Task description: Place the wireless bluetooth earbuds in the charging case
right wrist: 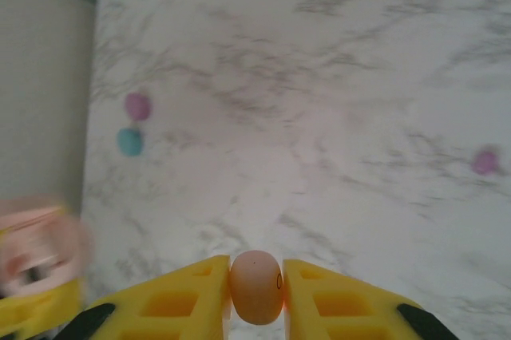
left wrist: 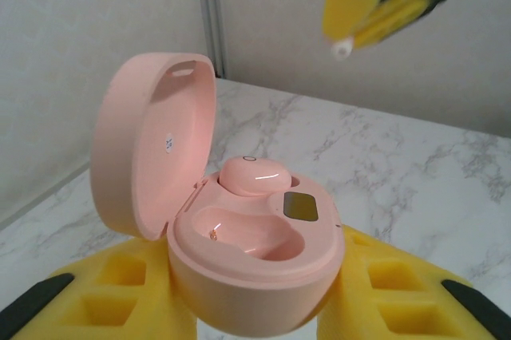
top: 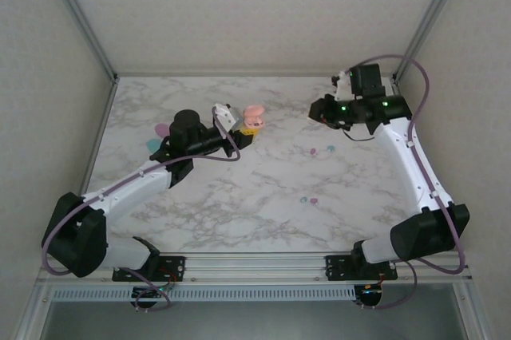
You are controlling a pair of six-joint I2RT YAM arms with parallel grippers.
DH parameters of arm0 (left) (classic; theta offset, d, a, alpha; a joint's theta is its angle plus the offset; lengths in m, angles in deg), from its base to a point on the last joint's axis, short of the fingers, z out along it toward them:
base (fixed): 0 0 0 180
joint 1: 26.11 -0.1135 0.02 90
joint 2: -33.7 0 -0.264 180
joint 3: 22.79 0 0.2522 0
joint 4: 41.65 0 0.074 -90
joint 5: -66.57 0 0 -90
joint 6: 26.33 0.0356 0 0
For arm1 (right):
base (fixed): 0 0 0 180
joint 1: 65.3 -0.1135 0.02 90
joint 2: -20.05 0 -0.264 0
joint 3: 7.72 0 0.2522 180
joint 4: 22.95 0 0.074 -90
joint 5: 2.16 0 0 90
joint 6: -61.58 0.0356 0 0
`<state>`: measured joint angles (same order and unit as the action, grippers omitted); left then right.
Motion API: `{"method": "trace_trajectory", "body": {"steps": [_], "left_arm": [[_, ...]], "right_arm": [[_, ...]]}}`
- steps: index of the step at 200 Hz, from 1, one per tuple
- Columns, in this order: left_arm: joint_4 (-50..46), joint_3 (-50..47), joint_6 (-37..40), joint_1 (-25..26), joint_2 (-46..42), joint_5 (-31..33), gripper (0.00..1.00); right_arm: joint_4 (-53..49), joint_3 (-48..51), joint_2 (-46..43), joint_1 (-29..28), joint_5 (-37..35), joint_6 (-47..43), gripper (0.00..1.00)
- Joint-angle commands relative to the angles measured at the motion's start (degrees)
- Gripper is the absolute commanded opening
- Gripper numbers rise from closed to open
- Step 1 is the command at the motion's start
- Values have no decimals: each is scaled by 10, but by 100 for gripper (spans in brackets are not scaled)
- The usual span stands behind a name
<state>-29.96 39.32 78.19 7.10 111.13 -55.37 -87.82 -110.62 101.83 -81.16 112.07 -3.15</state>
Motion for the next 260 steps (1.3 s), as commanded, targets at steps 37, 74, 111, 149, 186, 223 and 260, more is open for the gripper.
{"method": "trace_trajectory", "body": {"steps": [37, 74, 111, 149, 186, 223, 260], "left_arm": [[68, 17, 24, 19, 36, 63, 21], [80, 20, 27, 27, 47, 67, 22], [80, 24, 24, 31, 48, 67, 22], [79, 25, 21, 33, 47, 66, 22], [79, 25, 19, 34, 45, 66, 22], [80, 25, 17, 35, 43, 66, 22], [81, 26, 17, 36, 42, 65, 22]], "right_arm": [[-65, -109, 53, -114, -23, 7, 24], [-51, -131, 82, -154, -32, 15, 24], [-35, -144, 107, -174, -33, 23, 24], [-9, -142, 116, -186, -30, 41, 24], [6, -137, 120, -189, -32, 50, 24], [10, -138, 126, -192, -35, 53, 24], [19, -140, 132, -192, -33, 57, 24]]}}
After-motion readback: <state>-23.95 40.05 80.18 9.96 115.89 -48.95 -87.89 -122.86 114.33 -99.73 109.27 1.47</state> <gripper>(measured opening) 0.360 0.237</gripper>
